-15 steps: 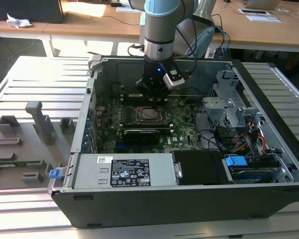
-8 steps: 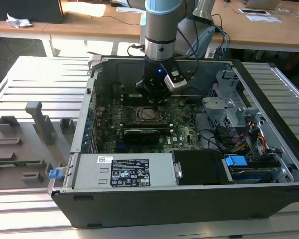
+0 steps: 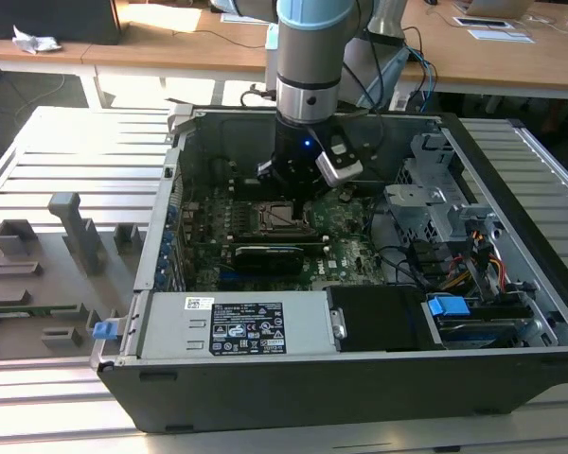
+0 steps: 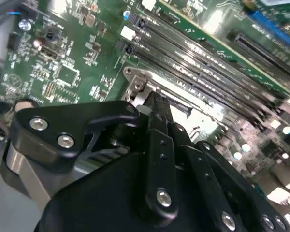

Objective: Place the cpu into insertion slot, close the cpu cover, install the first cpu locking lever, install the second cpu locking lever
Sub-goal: 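Install the first cpu locking lever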

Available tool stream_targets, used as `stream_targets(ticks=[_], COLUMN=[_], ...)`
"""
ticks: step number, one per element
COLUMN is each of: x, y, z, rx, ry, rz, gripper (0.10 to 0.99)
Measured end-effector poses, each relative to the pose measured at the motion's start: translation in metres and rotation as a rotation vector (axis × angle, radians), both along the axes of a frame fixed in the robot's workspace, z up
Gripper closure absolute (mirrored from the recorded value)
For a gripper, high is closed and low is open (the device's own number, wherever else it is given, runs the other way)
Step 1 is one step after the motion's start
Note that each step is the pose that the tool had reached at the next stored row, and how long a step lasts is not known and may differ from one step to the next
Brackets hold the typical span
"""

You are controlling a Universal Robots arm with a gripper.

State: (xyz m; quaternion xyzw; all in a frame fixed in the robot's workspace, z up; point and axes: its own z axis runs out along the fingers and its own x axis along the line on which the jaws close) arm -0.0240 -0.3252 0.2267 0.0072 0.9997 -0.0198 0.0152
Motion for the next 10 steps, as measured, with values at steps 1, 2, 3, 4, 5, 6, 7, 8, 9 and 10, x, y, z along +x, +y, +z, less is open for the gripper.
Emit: stream_targets(ticks=[1, 2, 3, 4, 5, 6, 7, 8, 9, 10], x=[0.0000, 0.0000, 0.0000, 0.0000, 0.0000, 0.0000, 0.0000, 0.0000, 0.0000, 0.0000], y=[0.0000, -0.0001, 0.0000, 0.0000, 0.0000, 0.0000, 0.0000, 0.0000, 0.0000, 0.0000], z=[0.0050, 0.0089, 0.0197, 0.0286, 0.0349, 0.0387, 0.0398, 0.0398, 0.0398, 0.0398], rx=[0.000, 0.000, 0.000, 0.000, 0.000, -0.001, 0.000, 0.000, 0.000, 0.000], ry=[0.0001, 0.0000, 0.0000, -0.0001, 0.0000, 0.0001, 0.0000, 0.0000, -0.0001, -0.0001], rz=[0.000, 0.000, 0.000, 0.000, 0.000, 0.000, 0.000, 0.000, 0.000, 0.000], gripper=[0.980, 0.980, 0.980, 0.980, 0.980, 0.980, 0.980, 0.980, 0.980, 0.980])
